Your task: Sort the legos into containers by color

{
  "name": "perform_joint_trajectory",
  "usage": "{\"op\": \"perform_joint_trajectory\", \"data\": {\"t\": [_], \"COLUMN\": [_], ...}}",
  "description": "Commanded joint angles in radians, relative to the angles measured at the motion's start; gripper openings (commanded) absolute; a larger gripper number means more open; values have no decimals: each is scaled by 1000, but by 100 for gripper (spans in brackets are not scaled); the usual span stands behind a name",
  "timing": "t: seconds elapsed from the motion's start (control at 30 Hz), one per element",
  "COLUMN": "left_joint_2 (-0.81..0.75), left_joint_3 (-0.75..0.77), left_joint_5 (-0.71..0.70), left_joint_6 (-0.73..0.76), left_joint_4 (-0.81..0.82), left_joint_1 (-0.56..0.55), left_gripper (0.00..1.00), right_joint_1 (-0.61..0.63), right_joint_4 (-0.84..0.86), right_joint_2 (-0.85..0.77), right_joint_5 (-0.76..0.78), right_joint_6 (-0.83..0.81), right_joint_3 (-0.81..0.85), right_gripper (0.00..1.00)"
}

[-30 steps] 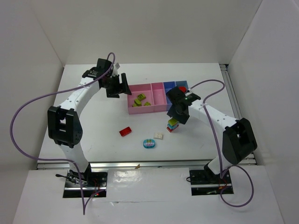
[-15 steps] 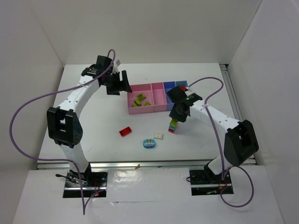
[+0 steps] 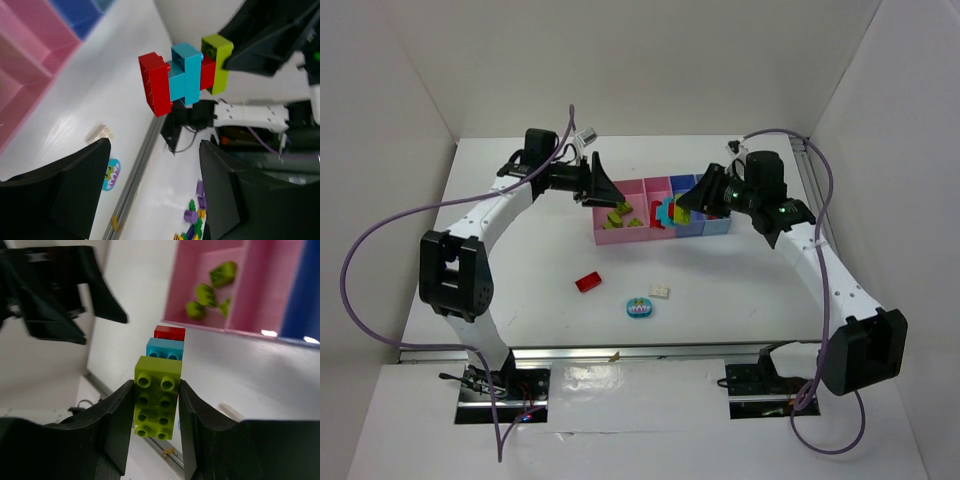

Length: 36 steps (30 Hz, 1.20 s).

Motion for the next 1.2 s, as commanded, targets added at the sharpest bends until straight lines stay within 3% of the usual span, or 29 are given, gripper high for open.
{"op": "perform_joint_trajectory", "data": {"t": [0.0,0.23,0.57,0.87,1.17], "left_joint_2": [-40,-38,1,11,29], "left_joint_3": [-46,-140,-74,-117,-106], "left_joint_5": [279,365,376,403,413], "left_joint_6": [-141,-388,-326,-487,-478], "left_joint_4": [294,633,563,797,805], "left_joint_1": [9,9,-66,-128,-169], "left_gripper": [82,86,89,90,78], "right_joint_1": [-32,-61,-61,-61,-27], "right_joint_4": [278,508,614,658,711], "right_joint_2": [0,21,78,109,161], "right_joint_5": [-376,-540,-600,-610,-610], "right_joint_6": [-21,69,134,157,180], "right_joint_3": [-18,-38,-47,-56,-56], "right_gripper": [28,28,28,27,27]}}
